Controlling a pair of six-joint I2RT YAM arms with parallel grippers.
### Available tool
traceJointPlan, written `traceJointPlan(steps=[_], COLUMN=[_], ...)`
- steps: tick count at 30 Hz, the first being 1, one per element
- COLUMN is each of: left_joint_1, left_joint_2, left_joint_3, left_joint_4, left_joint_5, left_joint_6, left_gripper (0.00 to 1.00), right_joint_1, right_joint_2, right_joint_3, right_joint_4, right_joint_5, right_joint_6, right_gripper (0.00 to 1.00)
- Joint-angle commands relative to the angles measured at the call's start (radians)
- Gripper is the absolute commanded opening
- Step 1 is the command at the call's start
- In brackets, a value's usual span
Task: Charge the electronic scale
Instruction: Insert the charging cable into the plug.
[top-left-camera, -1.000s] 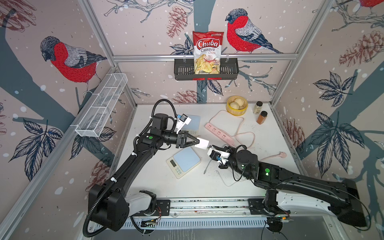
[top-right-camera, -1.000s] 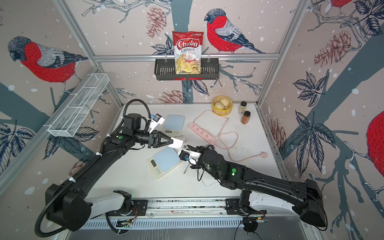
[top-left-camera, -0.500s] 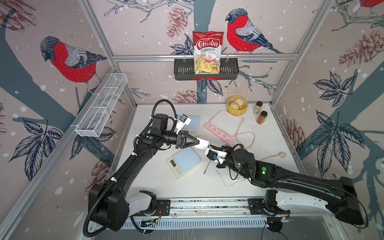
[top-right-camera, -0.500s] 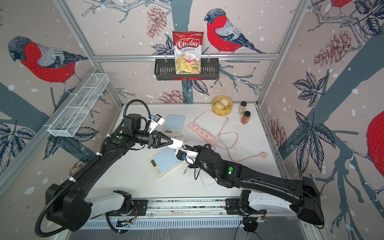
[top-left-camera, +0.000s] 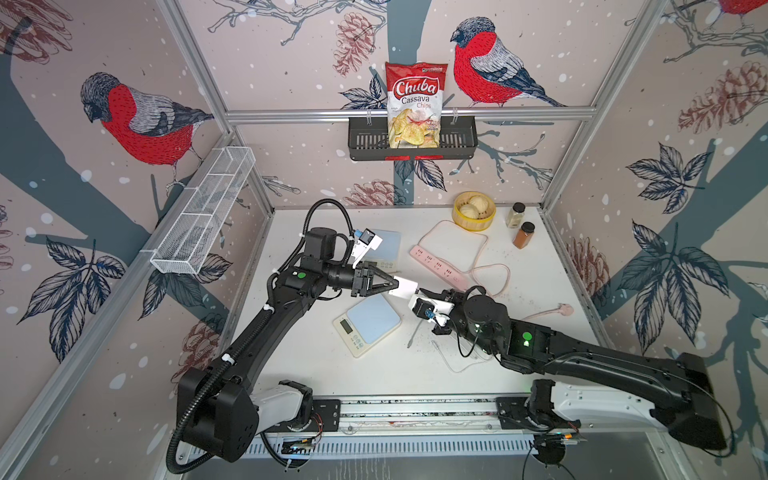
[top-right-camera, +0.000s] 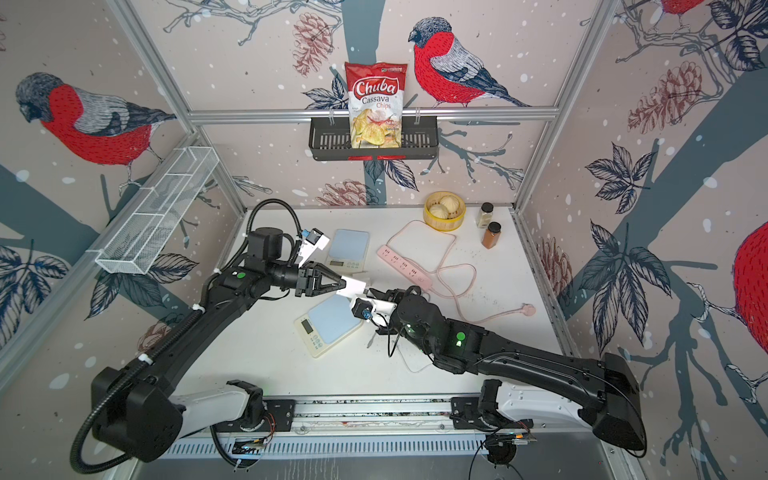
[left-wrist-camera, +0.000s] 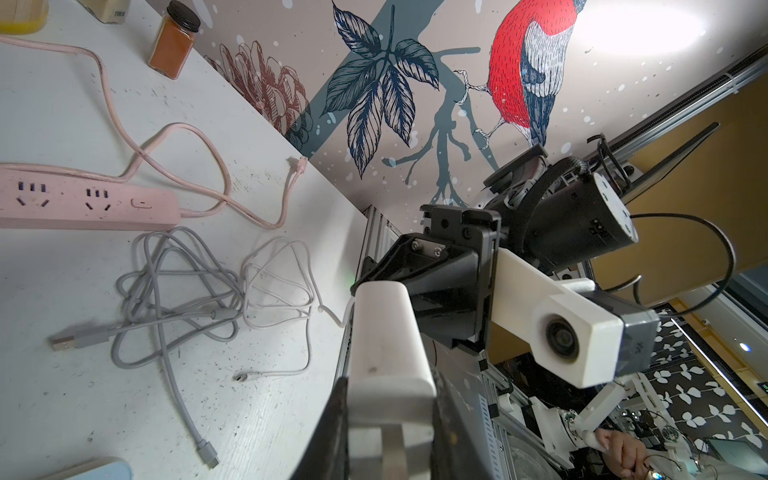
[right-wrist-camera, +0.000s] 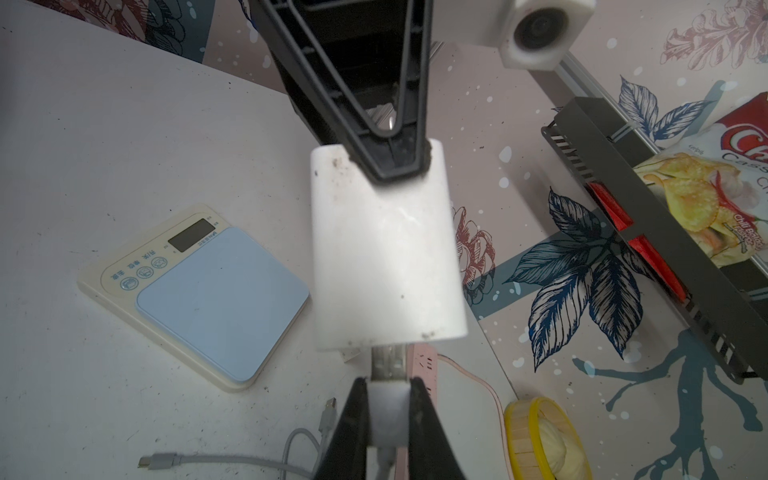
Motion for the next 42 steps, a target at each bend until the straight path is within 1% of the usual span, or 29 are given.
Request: traceJointPlan(steps=[1,18,24,30,34,37,40,41,42], left_joint_1=[0.003,0.003,0.003,-0.008,-0.036,-0.066,-0.071,-0.066,-0.058], left_joint_2=[0.003,0.010,0.010,0.009,0.004,0.004,0.000,-0.002,-0.001], left_joint_3=[0.001,0.001,0.001,0.001,0.002,0.001,0.001,0.001,0.001], left_joint_4=[0.000,-0.017,-0.028,-0.080,-0.079,-0.061,-0.046,-0.046,-0.044], left_joint_5=[0.013,0.006,0.009,-0.100,-0.174,-0.214,-0.217,-0.219,-0.214], left_joint_6=[0.023,0.038,0.039,0.064,0.047,0.025,0.012,0.013,0.013], left_gripper=[0.00,0.00,0.00,0.00,0.00,0.00,0.00,0.00,0.00], right_joint_1=[0.003,0.003,0.004,0.006,0.004,0.005,0.003,0.004,0.001], right_joint_2=[0.000,-0.015,0.001,0.046,0.080,0.091,0.100,0.099,0.095], right_joint_3=[0.013,0.011,0.012,0.052,0.078,0.076,0.075,0.072,0.070], right_joint_4=[0.054,0.040,0.048,0.005,-0.004,0.028,0.042,0.044,0.047], right_joint_5=[-0.038,-0.063,-0.073,-0.061,-0.056,-0.068,-0.065,-0.059,-0.055], right_joint_6=[0.012,0.033,0.026,0.030,0.045,0.054,0.059,0.063,0.069], right_gripper=[0.00,0.00,0.00,0.00,0.00,0.00,0.00,0.04,0.11])
